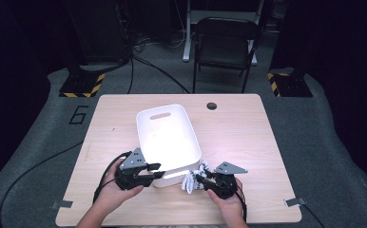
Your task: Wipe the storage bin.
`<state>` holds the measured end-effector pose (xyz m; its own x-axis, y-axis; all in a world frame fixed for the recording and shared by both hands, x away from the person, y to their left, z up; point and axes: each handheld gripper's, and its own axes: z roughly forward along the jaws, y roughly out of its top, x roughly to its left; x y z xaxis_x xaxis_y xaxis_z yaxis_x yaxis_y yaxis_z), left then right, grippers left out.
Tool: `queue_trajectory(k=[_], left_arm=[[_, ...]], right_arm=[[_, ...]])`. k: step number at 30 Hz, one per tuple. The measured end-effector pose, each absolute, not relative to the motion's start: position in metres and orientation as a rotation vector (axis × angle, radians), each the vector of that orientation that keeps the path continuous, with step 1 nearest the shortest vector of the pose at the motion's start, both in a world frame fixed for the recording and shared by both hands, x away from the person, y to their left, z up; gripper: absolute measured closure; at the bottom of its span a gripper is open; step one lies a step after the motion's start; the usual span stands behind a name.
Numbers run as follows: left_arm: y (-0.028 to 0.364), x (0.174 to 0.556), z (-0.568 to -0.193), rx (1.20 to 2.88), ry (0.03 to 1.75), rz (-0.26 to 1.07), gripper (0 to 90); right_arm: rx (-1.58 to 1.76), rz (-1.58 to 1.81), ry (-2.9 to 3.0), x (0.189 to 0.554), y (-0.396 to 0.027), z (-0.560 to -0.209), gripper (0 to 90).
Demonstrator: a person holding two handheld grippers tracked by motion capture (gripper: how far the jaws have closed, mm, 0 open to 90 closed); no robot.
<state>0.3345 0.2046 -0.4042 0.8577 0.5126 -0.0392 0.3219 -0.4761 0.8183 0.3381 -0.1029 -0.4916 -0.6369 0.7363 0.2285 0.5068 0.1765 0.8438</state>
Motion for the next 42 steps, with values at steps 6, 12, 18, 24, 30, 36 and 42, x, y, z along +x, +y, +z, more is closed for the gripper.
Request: queue_trajectory(k=[6, 12, 18, 24, 30, 36, 42], left_arm=[[0.192, 0.33, -0.404, 2.108, 0.591, 0.248, 74.9], [0.181, 0.325, -0.403, 2.131, 0.543, 0.239, 81.5], [0.172, 0.32, -0.403, 2.137, 0.516, 0.216, 85.8], [0.164, 0.313, -0.402, 2.158, 0.515, 0.213, 85.8], [0.162, 0.312, -0.403, 2.14, 0.536, 0.189, 84.7], [0.163, 0.312, -0.404, 2.136, 0.531, 0.179, 83.1], [0.161, 0.311, -0.403, 2.138, 0.546, 0.164, 81.7]], right_arm=[[1.212, 1.466, 2.189, 0.336, -0.109, -0.489, 65.1], [1.217, 1.465, 2.174, 0.335, -0.109, -0.488, 65.1], [1.148, 1.621, 2.06, 0.324, -0.115, -0.457, 65.0], [1.116, 1.608, 2.068, 0.323, -0.114, -0.456, 64.6], [1.154, 1.546, 2.145, 0.33, -0.111, -0.473, 64.4], [1.16, 1.459, 2.238, 0.335, -0.102, -0.49, 63.8], [1.171, 1.388, 2.309, 0.338, -0.098, -0.501, 63.0]])
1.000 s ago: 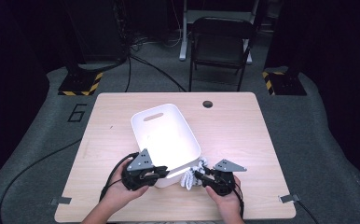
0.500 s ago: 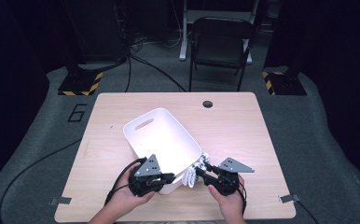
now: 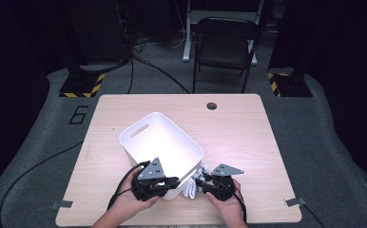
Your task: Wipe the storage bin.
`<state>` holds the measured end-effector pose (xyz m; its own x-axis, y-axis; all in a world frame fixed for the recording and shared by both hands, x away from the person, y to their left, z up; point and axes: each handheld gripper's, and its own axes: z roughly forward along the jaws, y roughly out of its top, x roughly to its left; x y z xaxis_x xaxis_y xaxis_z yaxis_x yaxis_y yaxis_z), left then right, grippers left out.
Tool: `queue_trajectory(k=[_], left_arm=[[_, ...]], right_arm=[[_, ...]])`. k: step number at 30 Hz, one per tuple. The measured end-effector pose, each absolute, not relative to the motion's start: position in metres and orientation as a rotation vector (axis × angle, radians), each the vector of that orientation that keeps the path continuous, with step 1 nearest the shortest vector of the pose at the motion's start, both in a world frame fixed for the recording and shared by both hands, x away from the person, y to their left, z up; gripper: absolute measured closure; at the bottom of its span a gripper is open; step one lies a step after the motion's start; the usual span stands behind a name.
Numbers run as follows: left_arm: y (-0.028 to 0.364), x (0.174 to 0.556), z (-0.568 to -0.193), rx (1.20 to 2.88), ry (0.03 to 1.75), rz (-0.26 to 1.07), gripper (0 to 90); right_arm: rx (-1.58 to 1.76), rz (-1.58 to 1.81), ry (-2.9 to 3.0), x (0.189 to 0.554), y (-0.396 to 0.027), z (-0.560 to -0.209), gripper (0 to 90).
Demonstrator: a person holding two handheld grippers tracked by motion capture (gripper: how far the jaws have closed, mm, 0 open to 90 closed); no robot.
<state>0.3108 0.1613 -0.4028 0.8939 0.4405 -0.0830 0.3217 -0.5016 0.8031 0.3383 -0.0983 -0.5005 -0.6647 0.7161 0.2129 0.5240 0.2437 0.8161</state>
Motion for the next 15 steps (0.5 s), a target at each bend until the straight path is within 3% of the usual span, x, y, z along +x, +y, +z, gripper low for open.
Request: queue_trajectory(k=[15], left_arm=[[0.176, 0.321, -0.395, 2.085, 0.584, 0.096, 65.5]], right_arm=[[1.198, 1.332, 2.382, 0.342, -0.099, -0.517, 45.4]])
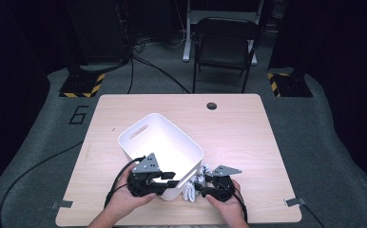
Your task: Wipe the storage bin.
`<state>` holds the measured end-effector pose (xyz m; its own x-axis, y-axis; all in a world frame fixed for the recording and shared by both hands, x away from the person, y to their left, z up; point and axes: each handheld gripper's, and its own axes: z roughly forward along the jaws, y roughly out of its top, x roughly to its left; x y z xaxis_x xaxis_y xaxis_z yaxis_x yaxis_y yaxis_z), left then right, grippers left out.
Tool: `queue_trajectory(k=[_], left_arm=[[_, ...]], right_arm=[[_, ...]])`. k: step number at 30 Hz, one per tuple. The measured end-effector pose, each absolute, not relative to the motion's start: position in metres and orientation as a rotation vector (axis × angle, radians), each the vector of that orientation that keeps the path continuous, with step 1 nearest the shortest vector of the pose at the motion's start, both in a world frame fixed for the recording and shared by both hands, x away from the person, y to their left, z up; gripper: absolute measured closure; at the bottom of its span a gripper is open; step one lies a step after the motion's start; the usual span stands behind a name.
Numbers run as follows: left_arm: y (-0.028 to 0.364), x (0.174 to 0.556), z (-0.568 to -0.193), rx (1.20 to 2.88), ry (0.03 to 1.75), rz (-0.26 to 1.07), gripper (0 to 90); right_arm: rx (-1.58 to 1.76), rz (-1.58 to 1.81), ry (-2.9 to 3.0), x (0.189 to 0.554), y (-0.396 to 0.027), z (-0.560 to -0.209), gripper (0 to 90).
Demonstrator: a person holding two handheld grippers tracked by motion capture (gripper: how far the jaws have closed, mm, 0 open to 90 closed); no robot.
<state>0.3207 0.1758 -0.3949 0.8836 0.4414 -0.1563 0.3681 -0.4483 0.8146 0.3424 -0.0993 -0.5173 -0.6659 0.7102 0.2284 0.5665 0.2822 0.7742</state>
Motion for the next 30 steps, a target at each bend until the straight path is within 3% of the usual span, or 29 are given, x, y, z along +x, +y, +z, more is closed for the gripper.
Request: queue_trajectory(k=[6, 12, 14, 18, 30], left_arm=[[0.178, 0.321, -0.394, 2.072, 0.595, 0.085, 63.9], [0.175, 0.32, -0.396, 2.133, 0.56, 0.121, 67.7], [0.174, 0.319, -0.397, 2.139, 0.546, 0.122, 72.0], [0.17, 0.319, -0.402, 2.154, 0.542, 0.109, 80.4], [0.163, 0.313, -0.401, 2.136, 0.53, 0.095, 80.7]], right_arm=[[1.141, 1.272, 2.394, 0.342, -0.095, -0.521, 47.4], [1.091, 1.268, 2.385, 0.339, -0.091, -0.518, 66.8], [1.074, 1.292, 2.372, 0.337, -0.091, -0.515, 69.3], [1.079, 1.392, 2.316, 0.334, -0.089, -0.505, 70.0], [0.999, 1.577, 2.161, 0.318, -0.1, -0.454, 69.4]])
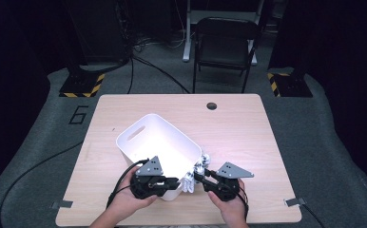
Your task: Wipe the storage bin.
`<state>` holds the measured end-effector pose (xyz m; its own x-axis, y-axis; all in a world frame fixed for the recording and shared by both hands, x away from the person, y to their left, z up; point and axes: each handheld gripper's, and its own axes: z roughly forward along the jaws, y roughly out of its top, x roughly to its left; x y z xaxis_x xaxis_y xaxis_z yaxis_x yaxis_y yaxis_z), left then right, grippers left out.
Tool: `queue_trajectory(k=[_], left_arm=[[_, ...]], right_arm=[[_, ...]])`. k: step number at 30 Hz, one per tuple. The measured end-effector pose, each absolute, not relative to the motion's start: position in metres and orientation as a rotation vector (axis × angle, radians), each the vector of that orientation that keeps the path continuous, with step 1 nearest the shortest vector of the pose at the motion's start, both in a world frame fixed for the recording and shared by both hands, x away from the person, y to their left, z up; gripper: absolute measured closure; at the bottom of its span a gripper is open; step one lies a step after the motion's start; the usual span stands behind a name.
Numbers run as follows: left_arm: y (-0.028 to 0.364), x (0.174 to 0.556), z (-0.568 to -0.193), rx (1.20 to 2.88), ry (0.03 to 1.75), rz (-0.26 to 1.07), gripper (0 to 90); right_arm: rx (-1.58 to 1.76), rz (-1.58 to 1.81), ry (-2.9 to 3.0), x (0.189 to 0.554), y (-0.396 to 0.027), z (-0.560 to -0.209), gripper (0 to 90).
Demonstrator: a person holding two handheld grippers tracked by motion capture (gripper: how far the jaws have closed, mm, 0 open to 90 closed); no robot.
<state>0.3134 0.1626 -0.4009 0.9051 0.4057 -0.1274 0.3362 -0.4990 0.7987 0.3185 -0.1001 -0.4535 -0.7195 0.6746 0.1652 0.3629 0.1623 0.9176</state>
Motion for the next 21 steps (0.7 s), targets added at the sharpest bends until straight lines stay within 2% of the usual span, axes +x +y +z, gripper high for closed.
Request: queue_trajectory(k=[14, 18, 21], left_arm=[[0.16, 0.313, -0.402, 2.111, 0.554, 0.03, 79.9], [0.158, 0.31, -0.399, 2.128, 0.51, 0.077, 78.2], [0.163, 0.313, -0.393, 2.095, 0.51, 0.02, 69.1]], right_arm=[[1.079, 1.354, 2.393, 0.334, -0.093, -0.493, 69.4], [1.073, 1.275, 2.427, 0.335, -0.091, -0.502, 69.2], [1.074, 1.277, 2.425, 0.335, -0.092, -0.501, 68.9]])
